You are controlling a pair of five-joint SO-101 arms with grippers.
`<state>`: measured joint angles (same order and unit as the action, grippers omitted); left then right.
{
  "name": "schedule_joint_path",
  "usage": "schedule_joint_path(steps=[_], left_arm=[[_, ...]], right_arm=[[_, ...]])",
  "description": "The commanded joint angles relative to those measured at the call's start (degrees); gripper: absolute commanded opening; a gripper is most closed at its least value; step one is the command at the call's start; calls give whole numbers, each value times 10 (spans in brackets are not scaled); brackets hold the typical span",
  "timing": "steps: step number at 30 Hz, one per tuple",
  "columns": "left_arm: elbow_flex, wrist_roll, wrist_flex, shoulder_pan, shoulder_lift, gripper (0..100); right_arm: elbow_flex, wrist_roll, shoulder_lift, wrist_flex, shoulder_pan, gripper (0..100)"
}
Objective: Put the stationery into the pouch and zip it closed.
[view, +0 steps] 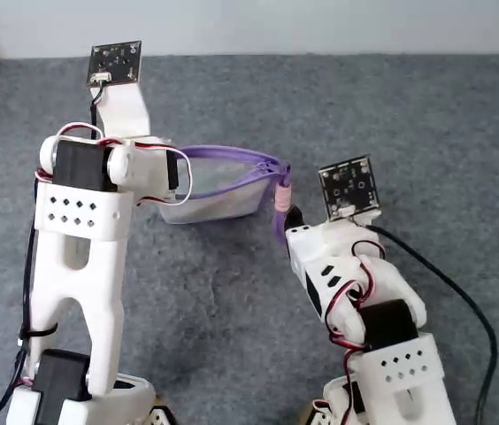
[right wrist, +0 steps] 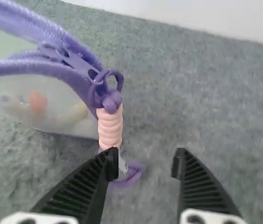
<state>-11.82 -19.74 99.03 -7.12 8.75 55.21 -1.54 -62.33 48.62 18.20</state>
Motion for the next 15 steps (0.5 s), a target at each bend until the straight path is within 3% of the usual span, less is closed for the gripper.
schedule_joint_path(steps=[1, 6, 10, 15], left_arm=[[-15, -6, 5, -2, -1, 12], [-15, -5, 5, -2, -3, 12], [-15, -5, 5, -2, -2, 12], [-15, -5, 5, -1, -2, 12]], right_arm=[[15, -29, 1, -50, -2, 169], [11, -12, 0, -22, 44, 169], [-11, 42, 1, -6, 80, 169], [-6, 87, 38, -38, 70, 169]])
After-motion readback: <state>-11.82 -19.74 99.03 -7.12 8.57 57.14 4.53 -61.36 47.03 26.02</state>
